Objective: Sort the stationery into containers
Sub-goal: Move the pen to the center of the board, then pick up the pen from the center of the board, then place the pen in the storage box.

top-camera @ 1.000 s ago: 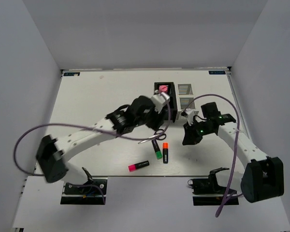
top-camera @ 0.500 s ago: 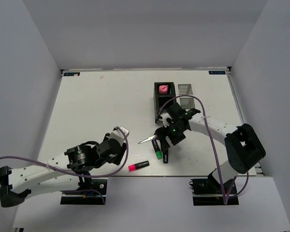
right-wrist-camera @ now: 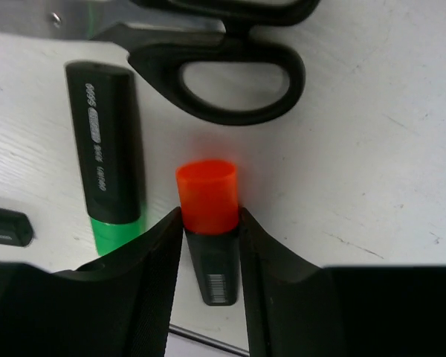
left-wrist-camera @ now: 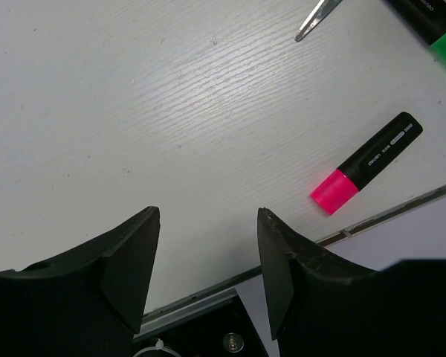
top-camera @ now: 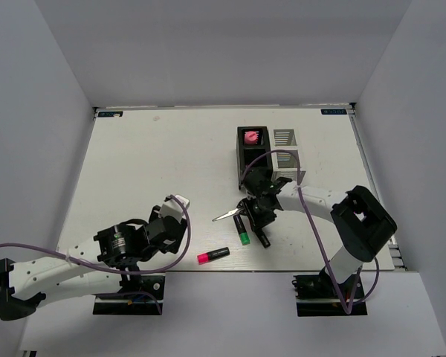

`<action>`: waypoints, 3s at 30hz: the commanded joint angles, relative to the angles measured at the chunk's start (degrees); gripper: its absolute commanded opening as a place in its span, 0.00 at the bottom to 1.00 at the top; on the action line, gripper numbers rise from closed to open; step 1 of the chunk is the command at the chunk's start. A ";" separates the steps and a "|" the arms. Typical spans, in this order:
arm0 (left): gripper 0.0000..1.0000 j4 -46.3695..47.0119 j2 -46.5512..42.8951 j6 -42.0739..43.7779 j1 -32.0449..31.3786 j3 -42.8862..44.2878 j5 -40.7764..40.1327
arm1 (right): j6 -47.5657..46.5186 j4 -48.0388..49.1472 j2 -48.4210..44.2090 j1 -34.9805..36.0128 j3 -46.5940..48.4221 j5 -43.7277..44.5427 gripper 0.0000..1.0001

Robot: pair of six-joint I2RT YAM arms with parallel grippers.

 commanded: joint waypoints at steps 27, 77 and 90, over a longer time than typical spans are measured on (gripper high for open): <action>0.66 0.44 -6.03 -2.60 -0.33 -5.11 -0.05 | -5.09 4.75 6.92 5.13 -8.43 15.57 0.00; 0.44 16.88 12.51 8.74 -0.42 -0.45 7.51 | -7.91 64.13 0.05 -35.64 10.04 -11.23 0.00; 0.53 18.63 14.18 9.26 -0.33 -1.16 7.24 | -7.29 76.64 7.53 -38.46 6.51 -18.47 0.00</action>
